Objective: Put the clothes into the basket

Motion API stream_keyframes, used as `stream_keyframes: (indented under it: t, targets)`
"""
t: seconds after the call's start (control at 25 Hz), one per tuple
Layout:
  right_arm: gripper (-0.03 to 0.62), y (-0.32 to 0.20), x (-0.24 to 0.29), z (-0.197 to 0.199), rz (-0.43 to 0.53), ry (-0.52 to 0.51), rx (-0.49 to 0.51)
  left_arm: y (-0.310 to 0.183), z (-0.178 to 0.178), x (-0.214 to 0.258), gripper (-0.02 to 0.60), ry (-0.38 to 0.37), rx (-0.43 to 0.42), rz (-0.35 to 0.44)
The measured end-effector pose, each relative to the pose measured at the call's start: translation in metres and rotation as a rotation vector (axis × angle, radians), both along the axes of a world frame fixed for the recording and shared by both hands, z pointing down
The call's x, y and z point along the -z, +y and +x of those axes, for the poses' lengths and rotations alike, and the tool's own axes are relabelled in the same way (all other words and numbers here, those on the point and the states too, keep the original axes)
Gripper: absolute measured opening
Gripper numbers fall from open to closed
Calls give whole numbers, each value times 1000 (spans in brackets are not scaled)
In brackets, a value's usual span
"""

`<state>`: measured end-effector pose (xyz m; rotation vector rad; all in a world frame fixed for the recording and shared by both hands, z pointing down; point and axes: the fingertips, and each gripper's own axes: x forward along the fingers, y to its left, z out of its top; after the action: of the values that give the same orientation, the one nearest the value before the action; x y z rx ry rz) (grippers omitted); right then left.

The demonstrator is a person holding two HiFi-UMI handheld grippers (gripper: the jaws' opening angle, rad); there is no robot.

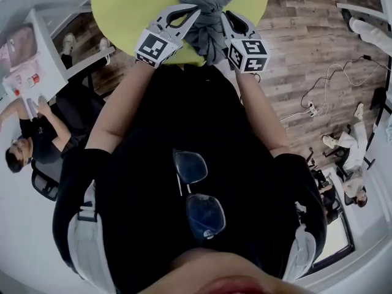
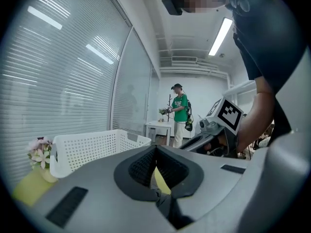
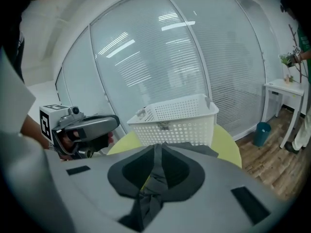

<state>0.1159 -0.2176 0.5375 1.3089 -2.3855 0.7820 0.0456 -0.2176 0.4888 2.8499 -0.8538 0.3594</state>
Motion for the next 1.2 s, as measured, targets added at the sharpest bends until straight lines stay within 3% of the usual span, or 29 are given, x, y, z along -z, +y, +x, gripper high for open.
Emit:
stream_keyframes:
  t: [0.36, 0.64, 0.92, 1.2]
  targets:
    - [214, -15, -69, 8, -216, -46, 3, -18, 14, -37, 11, -20, 10, -53]
    - [364, -8, -129, -20, -418, -24, 2, -30, -2, -64, 11, -23, -1, -79]
    - [424, -5, -170, -30, -544, 50, 19, -34, 1, -81, 11, -16, -19, -113]
    - [436, -8, -192, -37, -584, 112, 3, -41, -12, -79, 11, -12, -5, -114]
